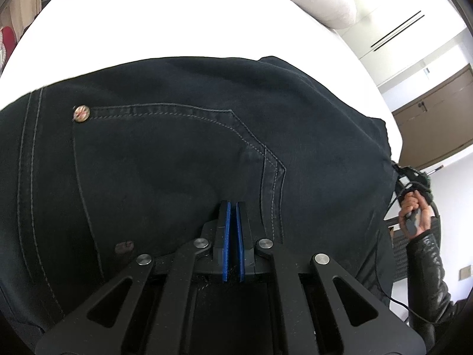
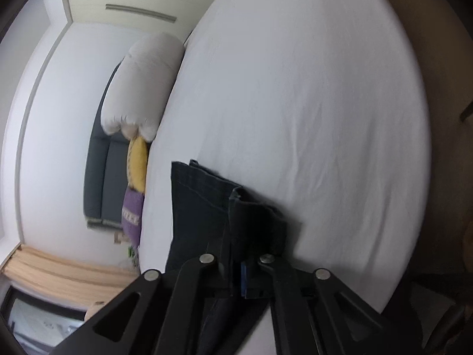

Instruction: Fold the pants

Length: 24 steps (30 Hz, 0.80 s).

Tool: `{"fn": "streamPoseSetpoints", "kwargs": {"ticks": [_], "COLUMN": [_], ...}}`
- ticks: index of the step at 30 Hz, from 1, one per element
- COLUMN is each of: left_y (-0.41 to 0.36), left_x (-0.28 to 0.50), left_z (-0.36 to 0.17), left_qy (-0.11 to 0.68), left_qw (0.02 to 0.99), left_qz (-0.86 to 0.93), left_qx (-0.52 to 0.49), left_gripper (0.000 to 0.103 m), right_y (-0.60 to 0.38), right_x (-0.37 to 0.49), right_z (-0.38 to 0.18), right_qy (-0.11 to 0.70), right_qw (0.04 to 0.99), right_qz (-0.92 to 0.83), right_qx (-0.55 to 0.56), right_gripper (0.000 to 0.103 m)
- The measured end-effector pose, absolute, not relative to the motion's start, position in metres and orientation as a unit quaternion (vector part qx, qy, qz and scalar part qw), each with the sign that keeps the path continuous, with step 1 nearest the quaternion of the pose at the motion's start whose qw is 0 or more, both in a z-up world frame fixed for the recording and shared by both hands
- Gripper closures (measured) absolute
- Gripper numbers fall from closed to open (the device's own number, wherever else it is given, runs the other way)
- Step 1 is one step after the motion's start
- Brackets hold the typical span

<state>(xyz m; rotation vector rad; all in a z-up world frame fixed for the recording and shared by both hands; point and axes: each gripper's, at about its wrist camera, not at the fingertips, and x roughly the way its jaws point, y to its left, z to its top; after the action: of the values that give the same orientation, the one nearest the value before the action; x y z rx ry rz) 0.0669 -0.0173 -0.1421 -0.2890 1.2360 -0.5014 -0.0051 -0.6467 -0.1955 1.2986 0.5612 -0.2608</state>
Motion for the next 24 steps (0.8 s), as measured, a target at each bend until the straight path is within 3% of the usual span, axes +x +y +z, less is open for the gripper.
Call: {"fn": "streamPoseSetpoints", "kwargs": {"ticks": [1, 4, 6, 7, 9, 14, 16, 24], "left_y": [-0.016, -0.014, -0.007, -0.004, 0.001, 0.018, 0.025, 0.036], "left_x": [0.066, 0.058, 0.056, 0.054, 0.049, 0.041, 0.038, 0.029], "left_z": [-0.142, -0.141, -0.139, -0.14, -0.14, -0.14, -0.139, -0.139], "left_qy": [0.57, 0.565, 0.561, 0.56, 0.557, 0.549, 0.546, 0.537], "left_qw": [0.776, 0.779, 0.781, 0.781, 0.783, 0.788, 0.788, 0.793], "left_qz": [-0.232, -0.232, -0.234, -0.234, -0.232, -0.227, -0.228, -0.231], "left_qx": [-0.136, -0.141, -0.145, -0.148, -0.152, -0.164, -0.169, -0.175], "left_gripper": [0.098, 0.098, 0.098, 0.098, 0.098, 0.098, 0.098, 0.098], "right_y": [-0.651, -0.655, -0.652, -0.644, -0.622, -0.501, -0.457, -0.387], "right_x": [-0.01, -0.033, -0.051, -0.059, -0.057, -0.025, -0.01, 0.013], "right_z": [-0.2, -0.188, -0.171, -0.16, -0.144, -0.117, -0.125, -0.182], "right_qy": [0.248, 0.219, 0.208, 0.207, 0.215, 0.323, 0.367, 0.455], "right_qw": [0.742, 0.736, 0.746, 0.748, 0.761, 0.773, 0.756, 0.686], "right_qz": [-0.102, -0.124, -0.159, -0.171, -0.118, 0.066, 0.107, 0.112], "right_qx": [0.615, 0.629, 0.613, 0.607, 0.601, 0.542, 0.531, 0.557], "right_gripper": [0.102, 0.081, 0.05, 0.048, 0.048, 0.05, 0.058, 0.062]}}
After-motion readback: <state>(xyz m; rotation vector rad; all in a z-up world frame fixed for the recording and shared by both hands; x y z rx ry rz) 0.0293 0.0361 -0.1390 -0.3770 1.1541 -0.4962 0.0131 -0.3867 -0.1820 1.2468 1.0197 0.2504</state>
